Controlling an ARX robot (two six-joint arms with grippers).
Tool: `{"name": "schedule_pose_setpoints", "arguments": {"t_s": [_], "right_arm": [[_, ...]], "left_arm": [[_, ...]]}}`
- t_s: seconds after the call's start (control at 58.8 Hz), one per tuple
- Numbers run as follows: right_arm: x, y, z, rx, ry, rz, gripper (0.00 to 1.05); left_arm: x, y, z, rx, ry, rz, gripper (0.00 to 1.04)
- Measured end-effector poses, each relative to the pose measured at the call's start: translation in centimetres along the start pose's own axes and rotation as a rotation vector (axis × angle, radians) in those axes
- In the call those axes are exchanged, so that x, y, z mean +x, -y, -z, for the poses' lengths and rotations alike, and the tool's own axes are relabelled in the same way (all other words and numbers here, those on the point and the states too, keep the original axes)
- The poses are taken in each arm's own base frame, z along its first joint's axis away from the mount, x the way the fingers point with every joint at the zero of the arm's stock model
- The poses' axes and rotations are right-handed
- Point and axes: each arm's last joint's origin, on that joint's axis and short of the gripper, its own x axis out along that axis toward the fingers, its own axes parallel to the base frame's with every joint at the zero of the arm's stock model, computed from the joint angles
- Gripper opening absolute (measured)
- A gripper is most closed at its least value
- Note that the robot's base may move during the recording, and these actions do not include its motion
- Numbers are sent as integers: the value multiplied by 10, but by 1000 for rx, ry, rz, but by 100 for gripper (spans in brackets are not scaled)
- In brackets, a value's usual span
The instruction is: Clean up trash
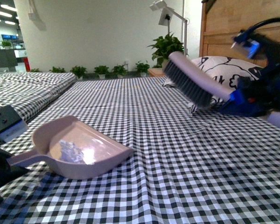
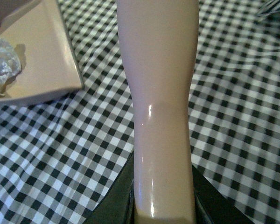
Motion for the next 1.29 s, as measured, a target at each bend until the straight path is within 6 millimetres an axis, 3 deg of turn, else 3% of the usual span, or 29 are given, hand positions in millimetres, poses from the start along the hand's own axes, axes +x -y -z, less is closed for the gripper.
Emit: {"name": "schedule_pose_setpoints", "arguments": {"t_s": [0.255,0.46,0.545,0.732,0.919,1.294], "right_arm": [[-66,8,-10,160,147,-18,19],[-136,-20,-30,238,330,-86,19],[-154,-30,-35,264,388,-85,19],[-182,-47,-35,286,489,-45,19],[-204,-59,-23,286,558,13,19],[-244,-72,-11,265,663,72,19]], "left_arm": [[-33,-7,-30,-221,148,-202,27],[-77,7,-55,-334,256,-376,27],[-93,12,-56,-363,279,-445,27],[-127,34,-60,-358,346,-502,27],[-164,60,-66,-336,435,-543,27],[-203,93,-49,-338,480,-643,27]]}}
